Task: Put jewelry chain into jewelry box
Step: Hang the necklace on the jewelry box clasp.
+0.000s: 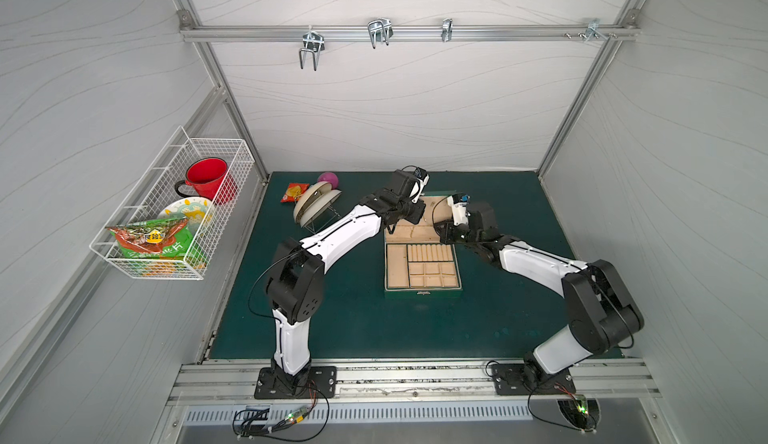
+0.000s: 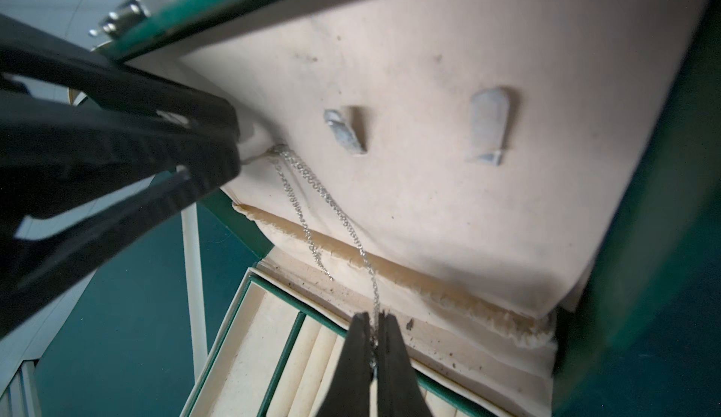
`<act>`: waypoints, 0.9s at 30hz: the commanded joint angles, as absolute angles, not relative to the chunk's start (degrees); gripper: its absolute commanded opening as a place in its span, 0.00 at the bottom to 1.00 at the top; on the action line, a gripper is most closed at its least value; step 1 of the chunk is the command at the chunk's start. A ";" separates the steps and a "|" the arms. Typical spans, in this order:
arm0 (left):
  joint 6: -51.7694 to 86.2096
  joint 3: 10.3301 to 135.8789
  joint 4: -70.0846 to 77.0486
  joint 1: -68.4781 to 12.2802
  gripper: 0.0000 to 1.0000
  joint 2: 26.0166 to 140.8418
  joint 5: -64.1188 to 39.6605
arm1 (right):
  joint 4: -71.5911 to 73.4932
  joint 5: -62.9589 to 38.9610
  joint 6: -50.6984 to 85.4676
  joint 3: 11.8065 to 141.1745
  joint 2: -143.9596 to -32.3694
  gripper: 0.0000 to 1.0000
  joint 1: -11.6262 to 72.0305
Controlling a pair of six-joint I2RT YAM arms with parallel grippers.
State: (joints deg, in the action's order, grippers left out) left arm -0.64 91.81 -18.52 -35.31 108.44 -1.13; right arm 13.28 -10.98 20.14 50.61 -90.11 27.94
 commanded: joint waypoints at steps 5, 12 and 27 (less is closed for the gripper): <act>0.63 89.31 -15.10 -35.33 0.33 102.84 -3.65 | 13.58 -12.37 19.32 51.40 -91.26 0.00 29.49; 1.68 84.75 -12.72 -35.33 0.39 97.84 -5.29 | 13.37 -11.78 18.86 51.33 -91.76 0.00 30.49; 3.68 76.70 -8.00 -33.90 0.43 91.58 -6.50 | 13.44 -11.83 18.65 52.50 -94.28 0.00 31.85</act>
State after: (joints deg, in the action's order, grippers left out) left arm 2.48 77.23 -11.92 -34.57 93.30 -4.93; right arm 13.26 -11.53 19.51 50.78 -93.17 31.24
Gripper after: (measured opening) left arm 0.424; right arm 0.062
